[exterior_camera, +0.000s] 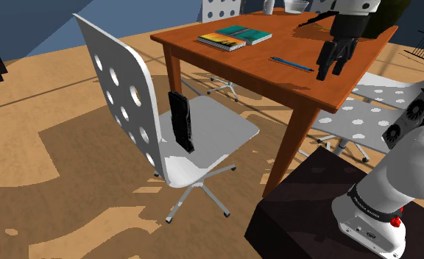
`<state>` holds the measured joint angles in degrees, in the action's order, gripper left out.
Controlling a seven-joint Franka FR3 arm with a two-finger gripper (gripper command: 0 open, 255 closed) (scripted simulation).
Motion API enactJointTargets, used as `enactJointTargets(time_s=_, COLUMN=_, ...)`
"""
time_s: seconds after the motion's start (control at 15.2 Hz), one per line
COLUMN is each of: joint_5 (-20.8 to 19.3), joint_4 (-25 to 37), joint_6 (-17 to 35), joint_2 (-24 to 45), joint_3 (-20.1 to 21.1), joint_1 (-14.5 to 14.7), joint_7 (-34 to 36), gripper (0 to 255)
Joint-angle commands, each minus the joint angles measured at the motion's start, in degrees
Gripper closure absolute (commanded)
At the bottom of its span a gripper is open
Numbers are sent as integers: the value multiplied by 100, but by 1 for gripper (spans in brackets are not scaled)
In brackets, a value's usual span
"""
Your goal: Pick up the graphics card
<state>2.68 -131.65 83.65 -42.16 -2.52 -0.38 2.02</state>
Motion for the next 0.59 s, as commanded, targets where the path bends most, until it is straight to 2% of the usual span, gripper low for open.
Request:
enactJointTargets(time_s=0.0, joint_5=0, joint_4=0, joint_6=0, joint_2=0, joint_3=0, joint_1=0, joint_7=0, gripper=0)
enactJointTargets(time_s=0.53, joint_5=526, joint_4=289, joint_6=784, joint_2=848, joint_3=934, joint_1=212, joint_7=1203, gripper=0)
